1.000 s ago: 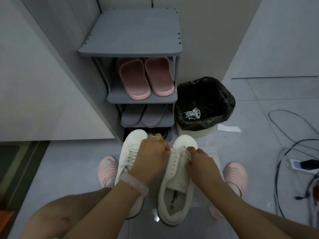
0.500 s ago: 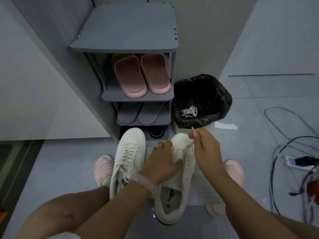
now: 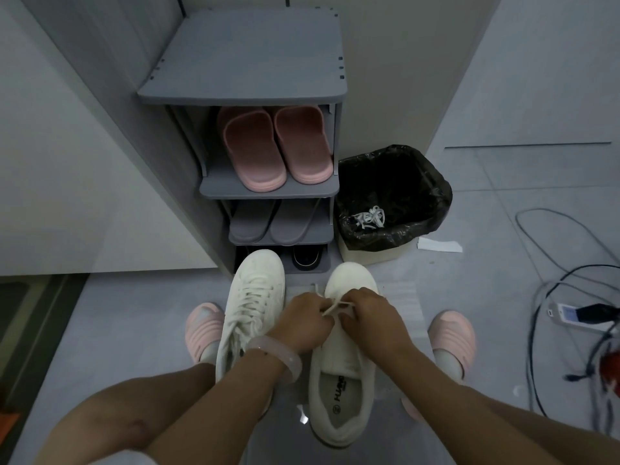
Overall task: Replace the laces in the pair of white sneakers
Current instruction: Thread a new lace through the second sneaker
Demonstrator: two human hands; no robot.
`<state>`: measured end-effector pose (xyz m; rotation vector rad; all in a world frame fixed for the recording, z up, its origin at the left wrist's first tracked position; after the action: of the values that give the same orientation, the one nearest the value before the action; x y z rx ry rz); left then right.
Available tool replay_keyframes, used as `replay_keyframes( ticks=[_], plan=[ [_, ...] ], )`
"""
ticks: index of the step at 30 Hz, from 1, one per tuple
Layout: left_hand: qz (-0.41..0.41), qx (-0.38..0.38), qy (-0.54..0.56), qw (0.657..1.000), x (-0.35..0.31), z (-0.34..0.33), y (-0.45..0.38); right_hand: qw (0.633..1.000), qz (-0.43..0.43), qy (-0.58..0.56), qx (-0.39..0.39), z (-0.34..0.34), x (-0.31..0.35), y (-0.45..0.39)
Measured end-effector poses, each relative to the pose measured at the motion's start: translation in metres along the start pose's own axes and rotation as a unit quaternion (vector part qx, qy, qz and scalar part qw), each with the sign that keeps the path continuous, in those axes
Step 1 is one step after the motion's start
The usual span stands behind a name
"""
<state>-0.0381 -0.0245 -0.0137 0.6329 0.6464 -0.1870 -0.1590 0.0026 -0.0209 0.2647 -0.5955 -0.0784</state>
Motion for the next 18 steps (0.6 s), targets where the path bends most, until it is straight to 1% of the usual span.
replay_keyframes(
  ticks=[4,6,9,12,14,16,18],
  plan=[
    [0.049,0.054,0.085,0.994,0.006,0.007,-0.002,0.998,-0.020,-0.011,-0.051,-0.006,0.008,-0.001],
    [0.073,0.062,0.128,0.987,0.009,0.011,-0.001,0.998,-0.021,0.002,-0.067,-0.007,0.011,-0.005],
    [0.099,0.066,0.171,0.978,0.016,0.014,0.001,0.998,-0.011,0.018,-0.060,-0.010,0.014,-0.010],
    [0.102,0.089,0.198,0.971,0.020,0.012,0.002,0.998,-0.027,0.026,-0.056,-0.012,0.014,-0.012],
    [0.098,0.094,0.215,0.967,0.020,0.010,0.003,0.996,-0.041,0.055,-0.057,-0.015,0.011,-0.012],
    [0.068,0.074,0.175,0.979,0.020,0.007,0.002,0.994,-0.042,0.078,-0.065,-0.017,0.009,-0.012],
    [0.028,0.014,0.094,0.995,0.017,0.002,0.002,0.993,-0.030,0.089,-0.076,-0.018,0.007,-0.011]
  ],
)
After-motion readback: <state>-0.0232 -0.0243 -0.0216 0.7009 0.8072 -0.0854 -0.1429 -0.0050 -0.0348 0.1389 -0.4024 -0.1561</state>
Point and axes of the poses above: each hand's wrist, its own y-axis away from the middle knuckle, its own z-axis out of the back of the hand, x = y × z, the point moved 2 cm from there along -y, towards the middle knuckle, and after that the axes turned 3 degrees about -y, right-handed, at the moved point
